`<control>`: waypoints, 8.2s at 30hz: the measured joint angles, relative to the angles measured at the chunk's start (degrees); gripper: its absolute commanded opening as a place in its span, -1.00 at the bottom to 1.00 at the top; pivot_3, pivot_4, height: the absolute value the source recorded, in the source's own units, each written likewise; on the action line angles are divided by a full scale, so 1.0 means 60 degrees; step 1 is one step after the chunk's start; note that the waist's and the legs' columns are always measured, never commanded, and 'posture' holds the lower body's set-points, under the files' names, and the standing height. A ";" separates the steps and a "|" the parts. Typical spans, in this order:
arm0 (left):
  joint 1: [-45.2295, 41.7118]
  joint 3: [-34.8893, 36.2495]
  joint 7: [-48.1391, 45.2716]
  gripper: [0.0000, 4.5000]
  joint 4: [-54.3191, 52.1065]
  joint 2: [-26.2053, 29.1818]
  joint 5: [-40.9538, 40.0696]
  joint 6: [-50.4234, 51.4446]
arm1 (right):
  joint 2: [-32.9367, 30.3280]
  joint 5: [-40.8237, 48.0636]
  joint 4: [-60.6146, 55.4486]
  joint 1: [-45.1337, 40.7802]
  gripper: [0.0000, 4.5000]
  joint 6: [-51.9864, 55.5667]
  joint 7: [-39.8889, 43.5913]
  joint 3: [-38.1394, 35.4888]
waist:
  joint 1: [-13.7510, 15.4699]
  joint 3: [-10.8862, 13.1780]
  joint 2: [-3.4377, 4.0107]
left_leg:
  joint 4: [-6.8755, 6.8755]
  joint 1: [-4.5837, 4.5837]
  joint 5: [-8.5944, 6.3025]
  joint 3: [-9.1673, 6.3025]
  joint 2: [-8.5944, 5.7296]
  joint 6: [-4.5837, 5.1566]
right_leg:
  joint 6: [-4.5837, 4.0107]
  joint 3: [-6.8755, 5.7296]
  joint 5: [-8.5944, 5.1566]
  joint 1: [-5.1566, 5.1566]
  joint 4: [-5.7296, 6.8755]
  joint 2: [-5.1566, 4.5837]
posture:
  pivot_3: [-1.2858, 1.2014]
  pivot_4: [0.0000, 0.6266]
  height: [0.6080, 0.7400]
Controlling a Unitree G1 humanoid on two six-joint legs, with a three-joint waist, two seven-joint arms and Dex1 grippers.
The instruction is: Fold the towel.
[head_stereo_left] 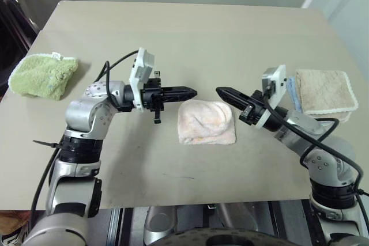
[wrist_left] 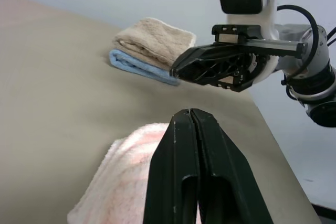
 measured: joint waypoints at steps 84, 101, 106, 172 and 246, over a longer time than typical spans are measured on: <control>-0.0226 0.1589 0.6424 1.00 0.3073 -0.0738 -0.4659 0.9621 | -0.0375 -0.3035 0.1296 0.0287 0.97 -0.0659 0.1701 0.1712 | 0.0209 -0.0003 0.0080 | 0.0118 -0.0002 -0.0057 0.0043 -0.0030 0.0096 | -0.0108 0.0002 0.0069 0.0087 -0.0133 -0.0052 | 0.03 -0.52 0.44; -0.0231 0.1319 0.7654 0.92 0.3149 -0.1612 -0.5622 0.9580 | -0.0407 -0.3390 0.1295 0.0354 0.99 -0.0622 0.1778 0.1674 | 0.0251 -0.0002 0.0080 | 0.0112 0.0009 -0.0037 0.0036 -0.0101 0.0122 | 0.0009 -0.0003 0.0004 0.0110 -0.0129 -0.0119 | 0.03 -0.52 0.44; -0.0214 0.1369 0.7740 0.29 0.3117 -0.1702 -0.5748 0.9603 | -0.0463 -0.3360 0.1295 0.0475 1.00 -0.0499 0.1777 0.1603 | 0.0251 -0.0001 0.0080 | 0.0111 0.0008 -0.0033 0.0035 -0.0147 0.0148 | 0.0020 0.0000 0.0007 0.0120 -0.0130 -0.0164 | 0.03 -0.52 0.44; -0.4120 0.5626 0.8755 -0.99 0.7611 0.2384 -0.0949 0.1788 | -0.0588 -0.0015 0.1740 0.0277 1.00 -0.0310 0.2318 -0.0672 | 0.0012 0.0084 0.0058 | 0.0028 -0.0128 0.0036 0.0030 -0.0155 0.0045 | 0.0048 0.0001 0.0011 -0.0055 -0.0127 -0.0171 | 0.03 -0.52 0.44; -0.0126 0.7572 0.6566 -0.08 0.8584 0.3360 -0.0526 -0.0225 | -0.0670 -0.1898 0.2439 -0.0115 1.00 -0.0788 0.2860 0.0301 | -0.0263 0.0064 0.0016 | 0.0112 -0.0140 0.0063 0.0009 -0.0151 0.0104 | -0.0144 -0.0031 0.0069 -0.0109 0.0055 -0.0162 | 0.03 -0.52 0.44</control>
